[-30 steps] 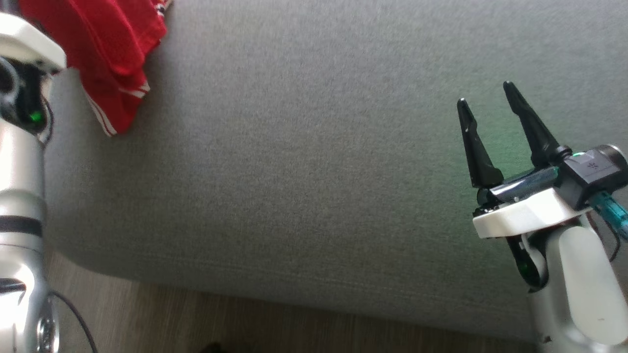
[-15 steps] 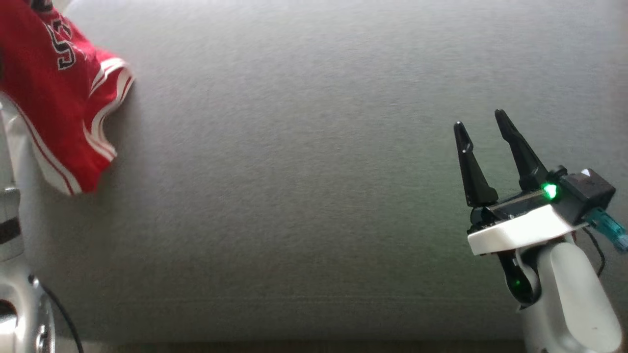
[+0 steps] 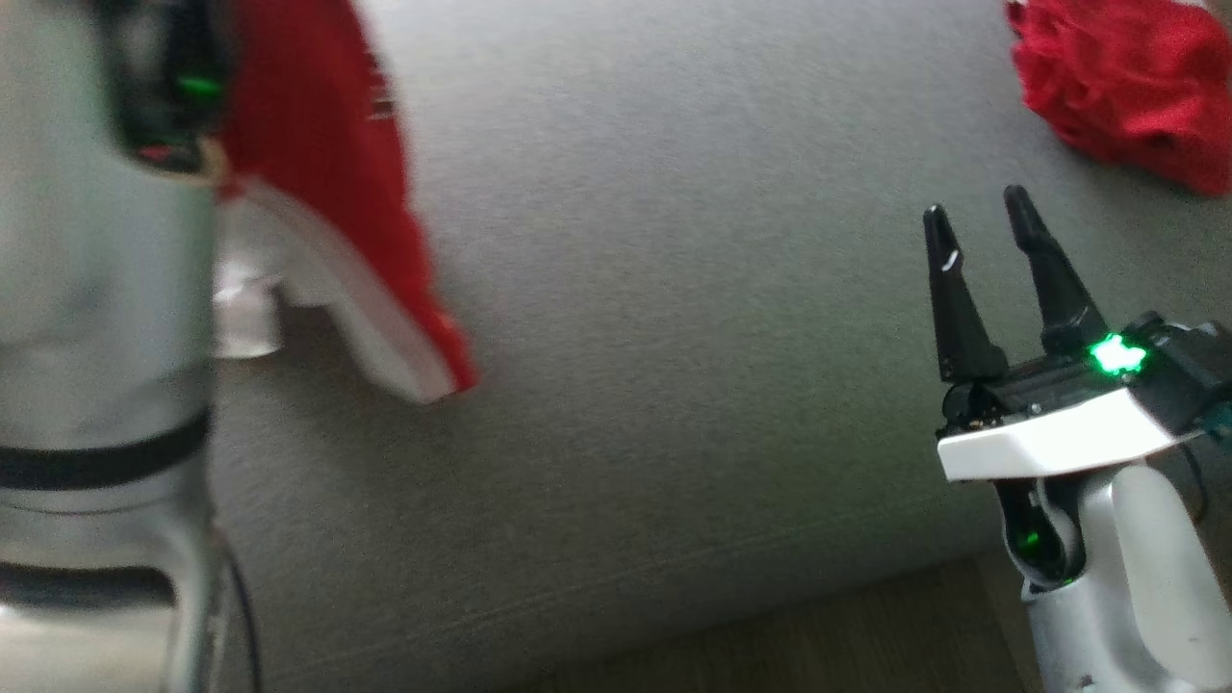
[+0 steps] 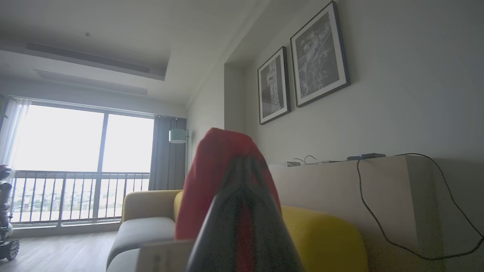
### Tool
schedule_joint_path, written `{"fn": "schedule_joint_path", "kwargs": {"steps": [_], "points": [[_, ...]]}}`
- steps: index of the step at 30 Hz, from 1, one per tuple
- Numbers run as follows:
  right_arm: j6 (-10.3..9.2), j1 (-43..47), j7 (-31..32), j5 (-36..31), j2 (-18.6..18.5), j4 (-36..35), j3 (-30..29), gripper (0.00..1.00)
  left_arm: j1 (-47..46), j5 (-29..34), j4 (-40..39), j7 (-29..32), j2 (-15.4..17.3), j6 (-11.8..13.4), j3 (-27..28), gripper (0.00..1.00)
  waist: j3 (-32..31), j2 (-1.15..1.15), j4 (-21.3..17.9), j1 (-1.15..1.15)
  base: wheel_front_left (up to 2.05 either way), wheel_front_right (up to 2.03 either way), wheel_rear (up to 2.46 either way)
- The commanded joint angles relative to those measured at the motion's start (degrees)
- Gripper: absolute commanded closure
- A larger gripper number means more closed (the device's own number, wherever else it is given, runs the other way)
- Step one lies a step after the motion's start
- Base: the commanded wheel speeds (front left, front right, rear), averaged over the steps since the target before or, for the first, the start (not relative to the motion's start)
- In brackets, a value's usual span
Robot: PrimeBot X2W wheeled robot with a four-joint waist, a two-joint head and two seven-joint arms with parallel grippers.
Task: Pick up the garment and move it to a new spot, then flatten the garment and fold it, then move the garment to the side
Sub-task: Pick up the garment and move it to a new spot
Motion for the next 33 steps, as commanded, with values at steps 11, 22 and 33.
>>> {"fn": "schedule_joint_path", "kwargs": {"steps": [11, 22, 33], "points": [[-0.01, -3.65, -0.51, 2.48, 0.54, -6.06, 1.27, 0.0, 2.85, -3.29, 8.2, -2.04, -4.95, 1.83, -14.09, 1.0, 5.2, 0.0, -10.34, 0.0, 0.0, 0.0, 0.0], [-0.01, -3.54, -0.51, 2.35, 0.54, -4.99, 1.85, 0.0, 4.61, -16.8, 15.89, -4.33, -5.04, 3.64, -37.24, 0.0, 4.8, 0.0, -10.05, 0.0, 0.0, 0.0, 0.0], [-0.01, -1.9, -0.51, -1.54, 0.54, -4.39, 0.89, 0.0, 8.03, -11.98, 10.69, -5.04, 0.44, 7.26, -24.96, 0.0, -0.13, 0.0, -0.37, 0.0, 0.0, 0.0, 0.0]]}}
